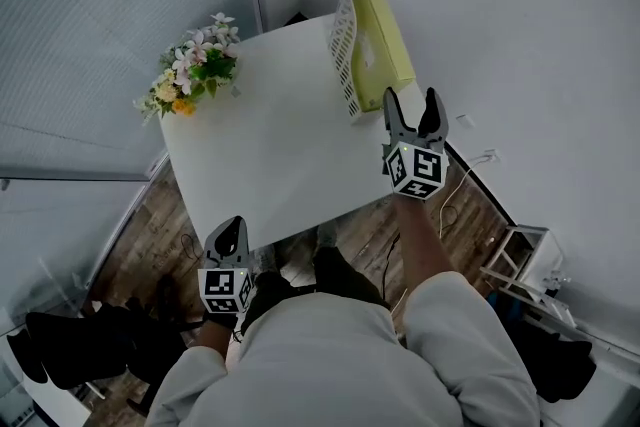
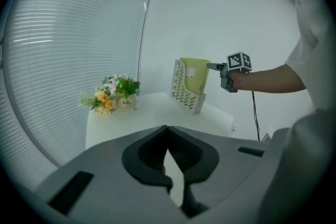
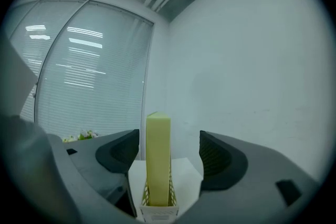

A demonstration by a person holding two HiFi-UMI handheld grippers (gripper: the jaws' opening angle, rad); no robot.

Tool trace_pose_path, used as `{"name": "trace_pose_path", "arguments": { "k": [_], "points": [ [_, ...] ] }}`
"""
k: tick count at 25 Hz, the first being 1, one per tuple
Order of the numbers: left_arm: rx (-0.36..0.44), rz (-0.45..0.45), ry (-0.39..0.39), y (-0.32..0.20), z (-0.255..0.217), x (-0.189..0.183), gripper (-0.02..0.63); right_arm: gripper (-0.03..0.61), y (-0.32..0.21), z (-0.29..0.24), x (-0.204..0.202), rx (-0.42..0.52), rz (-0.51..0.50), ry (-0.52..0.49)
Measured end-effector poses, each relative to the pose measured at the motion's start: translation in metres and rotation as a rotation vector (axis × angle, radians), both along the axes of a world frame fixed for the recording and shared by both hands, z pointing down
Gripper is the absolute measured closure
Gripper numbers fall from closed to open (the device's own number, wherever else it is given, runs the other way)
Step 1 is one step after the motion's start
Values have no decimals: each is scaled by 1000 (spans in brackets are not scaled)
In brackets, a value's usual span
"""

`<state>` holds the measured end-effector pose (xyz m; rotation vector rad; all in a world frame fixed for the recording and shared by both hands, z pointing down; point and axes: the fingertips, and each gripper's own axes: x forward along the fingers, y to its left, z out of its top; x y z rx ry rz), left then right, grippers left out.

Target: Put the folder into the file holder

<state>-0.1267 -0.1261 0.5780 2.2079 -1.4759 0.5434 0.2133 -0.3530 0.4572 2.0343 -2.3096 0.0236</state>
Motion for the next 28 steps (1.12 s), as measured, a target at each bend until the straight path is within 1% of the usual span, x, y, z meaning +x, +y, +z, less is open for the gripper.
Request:
{"name": "trace_pose_path", "arguments": {
  "k": [5,9,11,12,13,15,20,22,24,28],
  "points": [
    [71,46,12,-8,-26,8,606,237,46,-35,9,25,10,-26],
    [117,78,22,-12,-42,11,606,325,82,-48,8,23,7,-28],
    [134,93,24,-12,-48,12,606,388,103,-53,7,23,12,-40],
    [142,101,24,-11,-51,12,606,408,113,-54,6,23,14,-45],
    [150,108,25,-9,-54,12,606,413,124,-55,5,22,16,-49],
    [164,121,28,-7,-59,12,606,451,143,-56,2,16,22,-58],
    [185,152,33,0,-67,13,606,511,184,-49,-3,-12,46,-88],
    [190,163,34,4,-69,15,606,550,198,-44,-4,-26,55,-94],
    [192,175,36,7,-69,16,606,566,210,-39,-4,-40,66,-101],
    [190,198,36,12,-69,20,606,568,228,-30,-5,-64,87,-119]
  ]
}}
